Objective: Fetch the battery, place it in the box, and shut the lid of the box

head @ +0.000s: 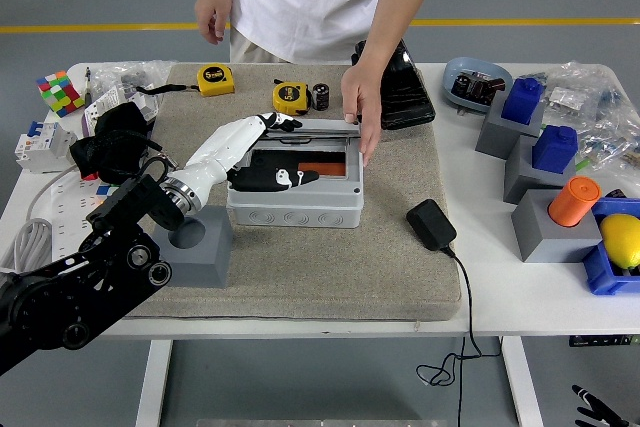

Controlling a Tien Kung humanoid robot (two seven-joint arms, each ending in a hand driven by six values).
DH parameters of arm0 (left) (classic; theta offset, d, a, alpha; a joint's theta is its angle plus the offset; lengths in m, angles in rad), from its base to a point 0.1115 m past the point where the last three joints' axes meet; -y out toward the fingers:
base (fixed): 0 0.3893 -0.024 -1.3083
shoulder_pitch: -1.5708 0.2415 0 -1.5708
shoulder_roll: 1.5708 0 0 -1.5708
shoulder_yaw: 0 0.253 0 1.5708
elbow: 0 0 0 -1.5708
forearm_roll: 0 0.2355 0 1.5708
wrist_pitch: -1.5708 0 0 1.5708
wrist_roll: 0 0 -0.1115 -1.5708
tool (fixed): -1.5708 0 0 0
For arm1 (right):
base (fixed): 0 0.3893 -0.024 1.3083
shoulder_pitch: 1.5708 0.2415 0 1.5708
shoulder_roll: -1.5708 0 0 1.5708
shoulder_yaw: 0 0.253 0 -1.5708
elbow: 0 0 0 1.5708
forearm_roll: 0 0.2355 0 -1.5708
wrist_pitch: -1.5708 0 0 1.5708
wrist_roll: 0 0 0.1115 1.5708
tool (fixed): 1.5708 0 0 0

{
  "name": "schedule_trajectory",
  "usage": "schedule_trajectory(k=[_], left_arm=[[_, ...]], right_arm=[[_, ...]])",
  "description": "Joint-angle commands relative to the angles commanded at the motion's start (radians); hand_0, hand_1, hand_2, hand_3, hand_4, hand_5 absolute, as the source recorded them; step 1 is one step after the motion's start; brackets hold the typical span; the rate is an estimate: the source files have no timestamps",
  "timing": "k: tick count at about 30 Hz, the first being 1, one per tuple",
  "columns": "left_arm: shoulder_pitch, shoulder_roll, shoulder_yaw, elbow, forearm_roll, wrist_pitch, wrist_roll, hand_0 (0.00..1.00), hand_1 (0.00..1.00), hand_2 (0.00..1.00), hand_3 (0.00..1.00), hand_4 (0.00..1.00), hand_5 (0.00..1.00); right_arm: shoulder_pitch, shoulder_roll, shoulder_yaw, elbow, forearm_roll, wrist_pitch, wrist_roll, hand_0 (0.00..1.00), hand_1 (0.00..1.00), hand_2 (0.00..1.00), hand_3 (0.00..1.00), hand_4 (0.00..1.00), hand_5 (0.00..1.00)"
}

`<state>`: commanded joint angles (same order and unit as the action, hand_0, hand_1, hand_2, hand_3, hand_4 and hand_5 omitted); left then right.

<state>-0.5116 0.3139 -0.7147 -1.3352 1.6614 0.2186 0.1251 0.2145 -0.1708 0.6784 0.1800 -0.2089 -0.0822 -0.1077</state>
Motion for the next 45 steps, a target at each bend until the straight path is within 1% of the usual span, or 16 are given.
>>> schedule_trajectory(k=[4, 9, 13, 17, 21, 25, 29, 33, 38, 42, 44, 45], left_arm=[[0.016, 0.008, 0.001, -0.015, -0.003, -0.001, 0.001, 0.721, 0.812, 0.777, 0.784, 0.998, 0.642], [0.023, 0.013, -0.004, -0.027, -0.003, -0.001, 0.001, 0.717, 0.811, 0.777, 0.783, 0.998, 0.640], [0.025, 0.013, -0.011, -0.026, -0.004, -0.002, 0.000, 0.717, 0.811, 0.777, 0.783, 0.998, 0.640], [0.042, 0.012, -0.038, -0.022, -0.002, -0.001, -0.006, 0.715, 0.809, 0.776, 0.784, 0.998, 0.641], [0.074, 0.012, -0.093, -0.016, 0.009, 0.008, -0.019, 0.712, 0.805, 0.774, 0.782, 0.998, 0.635], [0.108, 0.013, -0.165, -0.009, 0.027, 0.010, -0.021, 0.712, 0.805, 0.774, 0.782, 0.998, 0.635], [0.133, 0.015, -0.222, -0.002, 0.038, 0.011, -0.024, 0.709, 0.804, 0.777, 0.779, 0.998, 0.636], [0.151, 0.013, -0.265, 0.011, 0.045, 0.013, -0.029, 0.708, 0.798, 0.774, 0.776, 0.998, 0.633], [0.176, 0.007, -0.315, 0.034, 0.055, 0.017, -0.044, 0.708, 0.798, 0.774, 0.776, 0.998, 0.633], [0.202, -0.003, -0.375, 0.050, 0.056, 0.028, -0.059, 0.709, 0.795, 0.773, 0.773, 0.998, 0.629], [0.213, -0.008, -0.401, 0.054, 0.038, 0.036, -0.070, 0.709, 0.795, 0.773, 0.773, 0.998, 0.629], [0.221, -0.010, -0.418, 0.054, 0.017, 0.044, -0.084, 0.668, 0.749, 0.746, 0.751, 0.998, 0.590]], right_arm=[[-0.001, 0.000, 0.001, 0.000, -0.002, 0.000, 0.000, 0.643, 0.693, 0.661, 0.559, 0.927, 0.481], [0.001, 0.000, 0.003, 0.000, -0.004, 0.000, -0.001, 0.642, 0.693, 0.661, 0.559, 0.927, 0.481], [0.002, 0.000, 0.002, 0.000, -0.004, 0.000, -0.001, 0.642, 0.693, 0.661, 0.559, 0.927, 0.481], [0.003, 0.000, 0.003, 0.000, -0.004, 0.000, -0.001, 0.642, 0.692, 0.661, 0.559, 0.927, 0.481], [0.002, 0.000, 0.005, 0.000, -0.001, 0.001, 0.000, 0.642, 0.693, 0.661, 0.560, 0.927, 0.481], [0.002, -0.001, 0.006, 0.000, -0.002, 0.002, 0.001, 0.642, 0.693, 0.661, 0.560, 0.927, 0.481], [0.002, -0.002, 0.007, 0.000, -0.005, 0.002, 0.000, 0.642, 0.692, 0.661, 0.560, 0.927, 0.482], [0.004, -0.003, 0.009, 0.000, -0.007, 0.002, 0.000, 0.642, 0.692, 0.661, 0.559, 0.927, 0.482], [0.005, -0.003, 0.009, 0.000, -0.005, 0.002, 0.001, 0.642, 0.692, 0.661, 0.559, 0.927, 0.482], [0.005, -0.003, 0.012, 0.000, -0.005, 0.002, 0.000, 0.642, 0.693, 0.661, 0.559, 0.927, 0.482], [0.005, -0.004, 0.014, 0.000, -0.006, 0.002, 0.000, 0.642, 0.693, 0.661, 0.559, 0.927, 0.482], [0.006, -0.004, 0.014, 0.000, -0.007, 0.002, 0.000, 0.641, 0.692, 0.661, 0.560, 0.928, 0.482]])
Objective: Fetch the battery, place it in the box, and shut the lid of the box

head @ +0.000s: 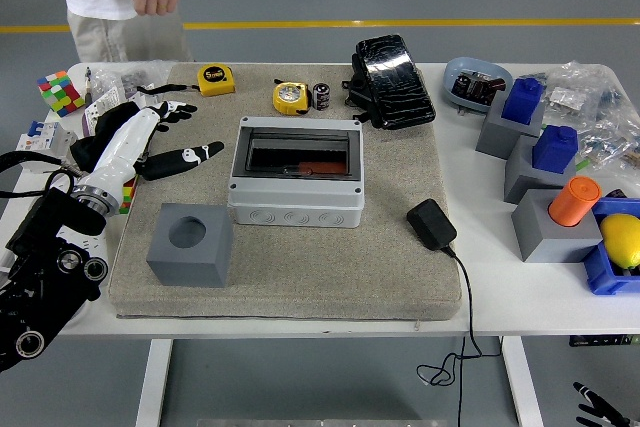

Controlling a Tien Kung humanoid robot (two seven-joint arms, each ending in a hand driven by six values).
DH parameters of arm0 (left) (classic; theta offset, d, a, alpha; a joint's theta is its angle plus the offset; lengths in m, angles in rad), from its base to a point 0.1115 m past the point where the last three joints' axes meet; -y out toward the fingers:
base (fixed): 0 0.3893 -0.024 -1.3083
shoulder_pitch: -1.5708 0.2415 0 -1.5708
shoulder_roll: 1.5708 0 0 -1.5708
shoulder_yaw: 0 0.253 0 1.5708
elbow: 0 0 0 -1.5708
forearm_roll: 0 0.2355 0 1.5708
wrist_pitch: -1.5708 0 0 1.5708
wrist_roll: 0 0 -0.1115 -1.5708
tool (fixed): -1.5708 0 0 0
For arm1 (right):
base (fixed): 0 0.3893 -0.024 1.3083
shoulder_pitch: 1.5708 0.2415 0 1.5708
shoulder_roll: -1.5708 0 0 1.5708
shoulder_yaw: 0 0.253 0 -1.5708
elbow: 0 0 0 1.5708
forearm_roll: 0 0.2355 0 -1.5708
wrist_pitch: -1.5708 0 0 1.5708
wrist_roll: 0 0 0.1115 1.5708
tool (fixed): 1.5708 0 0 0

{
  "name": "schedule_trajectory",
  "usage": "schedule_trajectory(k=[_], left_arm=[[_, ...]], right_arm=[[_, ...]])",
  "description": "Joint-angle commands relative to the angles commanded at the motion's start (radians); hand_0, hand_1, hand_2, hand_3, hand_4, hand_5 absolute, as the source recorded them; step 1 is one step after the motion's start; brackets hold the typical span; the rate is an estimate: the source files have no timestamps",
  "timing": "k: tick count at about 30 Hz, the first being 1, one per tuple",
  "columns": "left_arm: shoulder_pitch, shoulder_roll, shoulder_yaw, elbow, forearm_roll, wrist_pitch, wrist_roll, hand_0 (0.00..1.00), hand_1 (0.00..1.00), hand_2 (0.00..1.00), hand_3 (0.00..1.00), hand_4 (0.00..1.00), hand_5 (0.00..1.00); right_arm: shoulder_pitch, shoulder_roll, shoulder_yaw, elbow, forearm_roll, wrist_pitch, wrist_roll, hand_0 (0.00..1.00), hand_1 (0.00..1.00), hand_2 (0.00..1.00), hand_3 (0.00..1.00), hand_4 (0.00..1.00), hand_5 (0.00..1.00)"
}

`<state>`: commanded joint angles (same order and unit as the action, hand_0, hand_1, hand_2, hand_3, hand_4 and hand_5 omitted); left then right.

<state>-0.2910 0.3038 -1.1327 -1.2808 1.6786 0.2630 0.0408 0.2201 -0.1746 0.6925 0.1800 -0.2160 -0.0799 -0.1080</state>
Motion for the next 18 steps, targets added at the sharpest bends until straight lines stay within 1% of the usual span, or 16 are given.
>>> schedule_trajectory(k=[2, 4, 5, 6, 7, 8, 11, 12, 13, 15, 17, 18], left_arm=[[0.010, -0.003, -0.019, -0.001, -0.024, 0.019, -0.028, 0.668, 0.749, 0.746, 0.751, 0.998, 0.590], [0.021, -0.007, -0.037, -0.005, -0.091, 0.039, -0.070, 0.668, 0.749, 0.746, 0.751, 0.998, 0.590], [0.026, -0.010, -0.044, -0.006, -0.129, 0.041, -0.084, 0.668, 0.749, 0.746, 0.751, 0.998, 0.590], [0.030, -0.012, -0.051, -0.007, -0.171, 0.039, -0.096, 0.512, 0.663, 0.661, 0.639, 0.944, 0.468], [0.032, -0.014, -0.055, -0.008, -0.206, 0.039, -0.103, 0.512, 0.663, 0.661, 0.639, 0.944, 0.468], [0.038, -0.020, -0.065, -0.008, -0.251, 0.044, -0.127, 0.512, 0.663, 0.661, 0.639, 0.944, 0.468], [0.045, -0.031, -0.082, -0.010, -0.346, 0.060, -0.196, 0.512, 0.663, 0.661, 0.639, 0.944, 0.468], [0.045, -0.033, -0.086, -0.011, -0.372, 0.065, -0.220, 0.372, 0.560, 0.543, 0.597, 0.906, 0.369], [0.045, -0.034, -0.088, -0.011, -0.387, 0.067, -0.237, 0.372, 0.560, 0.543, 0.597, 0.906, 0.369], [0.027, -0.036, -0.093, -0.006, -0.408, 0.073, -0.281, 0.372, 0.560, 0.543, 0.597, 0.906, 0.369], [0.010, -0.032, -0.090, 0.000, -0.425, 0.079, -0.314, 0.372, 0.560, 0.543, 0.597, 0.906, 0.369], [0.003, -0.023, -0.082, -0.001, -0.435, 0.081, -0.327, 0.325, 0.473, 0.495, 0.591, 0.905, 0.363]], right_arm=[[0.000, 0.000, 0.001, 0.000, -0.001, 0.000, -0.001, 0.641, 0.692, 0.661, 0.560, 0.928, 0.482], [0.000, -0.001, 0.001, 0.000, -0.003, 0.000, -0.001, 0.641, 0.692, 0.661, 0.560, 0.928, 0.482], [0.000, -0.001, 0.003, 0.000, -0.005, 0.000, -0.002, 0.641, 0.692, 0.661, 0.560, 0.928, 0.482], [0.000, -0.001, 0.004, 0.000, -0.007, 0.000, -0.003, 0.641, 0.693, 0.661, 0.560, 0.928, 0.482], [0.000, -0.001, 0.005, 0.000, -0.008, 0.000, -0.003, 0.641, 0.693, 0.661, 0.560, 0.928, 0.482], [0.001, -0.001, 0.001, 0.000, -0.006, -0.001, -0.002, 0.641, 0.693, 0.661, 0.560, 0.928, 0.482], [0.004, -0.002, -0.003, 0.000, -0.001, -0.001, -0.001, 0.641, 0.693, 0.661, 0.560, 0.928, 0.482], [0.004, -0.001, 0.000, 0.000, -0.002, -0.001, -0.001, 0.642, 0.693, 0.661, 0.560, 0.928, 0.481], [0.004, -0.001, 0.002, 0.000, -0.003, -0.001, -0.001, 0.642, 0.693, 0.661, 0.560, 0.928, 0.481], [0.018, 0.002, 0.002, 0.000, 0.004, 0.000, -0.003, 0.642, 0.693, 0.661, 0.560, 0.928, 0.481], [0.033, 0.001, -0.025, 0.000, 0.027, 0.006, 0.001, 0.642, 0.693, 0.661, 0.560, 0.928, 0.481], [0.038, -0.004, -0.047, 0.000, 0.035, 0.010, -0.001, 0.644, 0.691, 0.661, 0.559, 0.928, 0.485]])
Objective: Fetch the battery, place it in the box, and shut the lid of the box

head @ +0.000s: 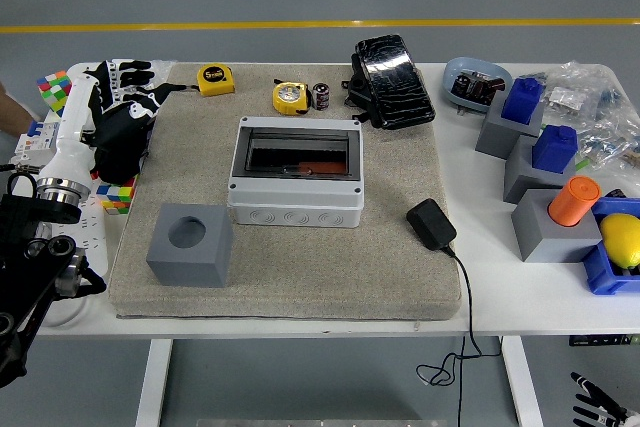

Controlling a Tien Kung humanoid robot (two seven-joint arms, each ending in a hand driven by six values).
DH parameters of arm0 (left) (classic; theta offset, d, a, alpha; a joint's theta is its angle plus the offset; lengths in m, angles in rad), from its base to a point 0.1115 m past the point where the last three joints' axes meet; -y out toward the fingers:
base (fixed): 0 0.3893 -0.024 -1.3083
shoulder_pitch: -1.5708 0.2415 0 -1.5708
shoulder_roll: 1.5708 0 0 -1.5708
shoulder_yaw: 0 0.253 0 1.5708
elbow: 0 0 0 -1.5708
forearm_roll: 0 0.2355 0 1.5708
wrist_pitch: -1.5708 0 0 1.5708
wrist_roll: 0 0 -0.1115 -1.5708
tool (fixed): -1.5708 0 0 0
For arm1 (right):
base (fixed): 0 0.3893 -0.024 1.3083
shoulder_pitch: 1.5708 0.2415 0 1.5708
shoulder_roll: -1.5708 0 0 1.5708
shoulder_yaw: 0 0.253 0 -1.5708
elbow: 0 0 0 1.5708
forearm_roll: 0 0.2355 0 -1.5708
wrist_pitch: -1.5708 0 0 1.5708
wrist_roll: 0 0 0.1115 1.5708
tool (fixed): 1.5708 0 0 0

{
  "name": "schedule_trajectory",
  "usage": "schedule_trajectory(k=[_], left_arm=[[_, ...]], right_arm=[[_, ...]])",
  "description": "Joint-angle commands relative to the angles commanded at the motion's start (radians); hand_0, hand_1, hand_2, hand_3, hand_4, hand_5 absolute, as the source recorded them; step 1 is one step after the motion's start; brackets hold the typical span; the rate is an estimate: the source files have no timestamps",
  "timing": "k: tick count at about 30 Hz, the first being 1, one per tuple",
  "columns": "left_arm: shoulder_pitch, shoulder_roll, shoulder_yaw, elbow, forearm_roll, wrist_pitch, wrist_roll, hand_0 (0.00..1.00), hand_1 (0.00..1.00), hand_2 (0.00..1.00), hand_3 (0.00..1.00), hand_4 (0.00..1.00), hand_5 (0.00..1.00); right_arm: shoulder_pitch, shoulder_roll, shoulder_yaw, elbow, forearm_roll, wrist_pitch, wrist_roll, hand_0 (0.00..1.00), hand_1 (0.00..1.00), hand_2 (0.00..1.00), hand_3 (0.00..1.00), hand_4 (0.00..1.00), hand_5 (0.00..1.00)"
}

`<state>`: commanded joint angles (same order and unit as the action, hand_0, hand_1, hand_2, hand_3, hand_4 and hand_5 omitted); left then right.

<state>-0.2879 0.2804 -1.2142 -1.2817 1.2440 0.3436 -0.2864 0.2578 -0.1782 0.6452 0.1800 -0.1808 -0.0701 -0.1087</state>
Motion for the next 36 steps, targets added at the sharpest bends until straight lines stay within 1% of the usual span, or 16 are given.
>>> schedule_trajectory(k=[2, 4, 5, 6, 9, 12, 18, 25, 30, 36], left_arm=[[-0.008, 0.018, 0.014, -0.003, -0.005, -0.001, -0.008, 0.325, 0.473, 0.495, 0.591, 0.905, 0.363], [-0.007, 0.026, 0.019, -0.004, -0.007, -0.004, -0.007, 0.325, 0.473, 0.495, 0.591, 0.905, 0.363], [-0.001, 0.026, 0.016, -0.007, -0.007, -0.006, -0.006, 0.325, 0.473, 0.495, 0.591, 0.905, 0.363], [0.006, 0.023, 0.010, -0.011, -0.006, -0.007, -0.006, 0.319, 0.453, 0.490, 0.587, 0.904, 0.361], [0.024, 0.007, -0.010, -0.023, -0.005, -0.009, -0.004, 0.319, 0.453, 0.490, 0.587, 0.904, 0.361], [0.029, -0.001, -0.015, -0.031, -0.013, -0.010, -0.008, 0.318, 0.452, 0.490, 0.587, 0.906, 0.364], [0.030, 0.005, -0.011, -0.040, -0.031, -0.016, -0.016, 0.319, 0.452, 0.489, 0.586, 0.906, 0.368], [0.032, 0.006, -0.023, -0.044, -0.037, -0.023, -0.012, 0.325, 0.451, 0.489, 0.586, 0.906, 0.366], [0.040, 0.008, -0.026, -0.051, -0.033, -0.029, -0.006, 0.325, 0.451, 0.489, 0.586, 0.906, 0.366], [0.047, 0.010, -0.034, -0.061, -0.028, -0.035, 0.001, 0.326, 0.452, 0.489, 0.586, 0.906, 0.365]], right_arm=[[0.005, -0.008, 0.001, 0.000, -0.014, 0.000, -0.011, 0.644, 0.691, 0.661, 0.559, 0.928, 0.485], [0.001, -0.015, 0.010, 0.000, -0.021, -0.002, -0.016, 0.644, 0.691, 0.661, 0.559, 0.928, 0.485], [-0.005, -0.019, 0.012, 0.000, -0.020, -0.002, -0.016, 0.644, 0.691, 0.661, 0.559, 0.928, 0.485], [-0.011, -0.021, 0.023, 0.000, -0.026, -0.004, -0.018, 0.642, 0.693, 0.661, 0.559, 0.928, 0.483], [-0.027, -0.015, 0.072, 0.000, -0.067, -0.004, -0.027, 0.642, 0.693, 0.661, 0.559, 0.928, 0.483], [-0.032, -0.004, 0.068, 0.000, -0.059, 0.000, -0.019, 0.641, 0.693, 0.661, 0.560, 0.928, 0.483], [-0.028, 0.004, 0.060, 0.000, -0.042, 0.000, -0.006, 0.642, 0.693, 0.661, 0.560, 0.928, 0.484], [-0.029, 0.002, 0.092, 0.000, -0.064, 0.000, -0.014, 0.643, 0.693, 0.661, 0.560, 0.928, 0.485], [-0.034, 0.008, 0.103, 0.000, -0.070, 0.000, -0.013, 0.643, 0.693, 0.661, 0.560, 0.928, 0.485], [-0.033, 0.017, 0.089, 0.000, -0.055, -0.001, -0.005, 0.642, 0.693, 0.662, 0.560, 0.928, 0.485]])
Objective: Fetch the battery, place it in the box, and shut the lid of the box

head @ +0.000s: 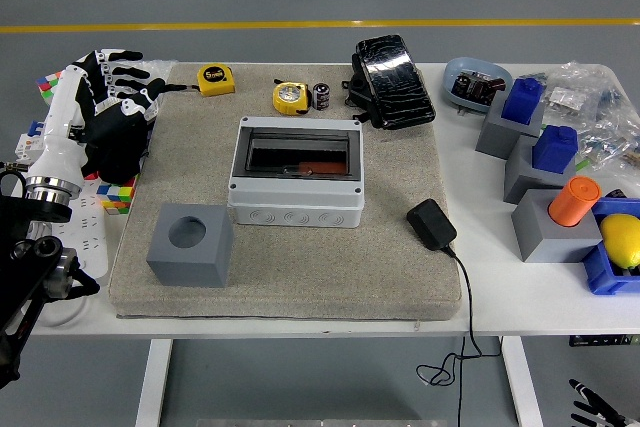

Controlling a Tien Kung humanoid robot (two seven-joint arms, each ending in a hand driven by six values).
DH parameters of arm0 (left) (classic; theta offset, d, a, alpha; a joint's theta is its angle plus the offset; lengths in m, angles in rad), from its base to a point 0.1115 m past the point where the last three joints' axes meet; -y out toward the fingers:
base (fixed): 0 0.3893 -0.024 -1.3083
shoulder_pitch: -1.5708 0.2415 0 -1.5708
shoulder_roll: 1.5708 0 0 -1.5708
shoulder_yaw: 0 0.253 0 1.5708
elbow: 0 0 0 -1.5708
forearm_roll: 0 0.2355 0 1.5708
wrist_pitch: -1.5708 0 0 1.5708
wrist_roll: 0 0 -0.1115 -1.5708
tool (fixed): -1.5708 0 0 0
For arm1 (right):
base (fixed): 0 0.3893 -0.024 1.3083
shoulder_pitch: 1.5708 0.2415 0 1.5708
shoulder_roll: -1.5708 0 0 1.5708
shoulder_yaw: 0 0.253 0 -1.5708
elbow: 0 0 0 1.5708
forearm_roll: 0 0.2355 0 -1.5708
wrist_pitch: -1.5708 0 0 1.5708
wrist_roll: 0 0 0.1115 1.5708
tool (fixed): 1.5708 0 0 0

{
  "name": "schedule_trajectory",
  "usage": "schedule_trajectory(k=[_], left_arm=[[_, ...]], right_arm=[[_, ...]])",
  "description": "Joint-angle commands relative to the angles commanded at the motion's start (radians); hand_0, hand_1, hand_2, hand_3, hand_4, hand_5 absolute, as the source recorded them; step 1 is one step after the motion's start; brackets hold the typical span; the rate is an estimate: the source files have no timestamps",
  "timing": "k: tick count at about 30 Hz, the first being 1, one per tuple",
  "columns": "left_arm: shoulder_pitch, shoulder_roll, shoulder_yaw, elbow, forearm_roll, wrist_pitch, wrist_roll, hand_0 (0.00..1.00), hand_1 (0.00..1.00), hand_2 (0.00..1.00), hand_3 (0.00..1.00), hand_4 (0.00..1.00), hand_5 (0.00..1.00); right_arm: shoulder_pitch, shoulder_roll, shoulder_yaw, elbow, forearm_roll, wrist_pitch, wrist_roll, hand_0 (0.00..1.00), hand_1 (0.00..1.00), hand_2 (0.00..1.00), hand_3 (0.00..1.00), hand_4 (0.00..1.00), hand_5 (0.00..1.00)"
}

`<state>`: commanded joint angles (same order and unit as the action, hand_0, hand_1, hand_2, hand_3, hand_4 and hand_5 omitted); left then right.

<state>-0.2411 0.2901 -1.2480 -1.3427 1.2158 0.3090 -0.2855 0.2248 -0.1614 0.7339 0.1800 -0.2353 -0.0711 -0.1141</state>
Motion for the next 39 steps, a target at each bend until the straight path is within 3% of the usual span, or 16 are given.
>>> schedule_trajectory(k=[16, 39], left_arm=[[0.034, 0.015, 0.002, -0.006, 0.010, -0.018, 0.017, 0.332, 0.450, 0.490, 0.583, 0.906, 0.365], [0.065, 0.015, 0.000, -0.009, 0.018, -0.030, 0.032, 0.332, 0.451, 0.492, 0.583, 0.905, 0.367]], right_arm=[[-0.021, 0.024, 0.023, 0.000, -0.022, -0.021, -0.008, 0.642, 0.693, 0.661, 0.562, 0.928, 0.489], [-0.048, 0.040, 0.061, 0.000, -0.059, -0.031, -0.014, 0.643, 0.694, 0.662, 0.560, 0.927, 0.493]])
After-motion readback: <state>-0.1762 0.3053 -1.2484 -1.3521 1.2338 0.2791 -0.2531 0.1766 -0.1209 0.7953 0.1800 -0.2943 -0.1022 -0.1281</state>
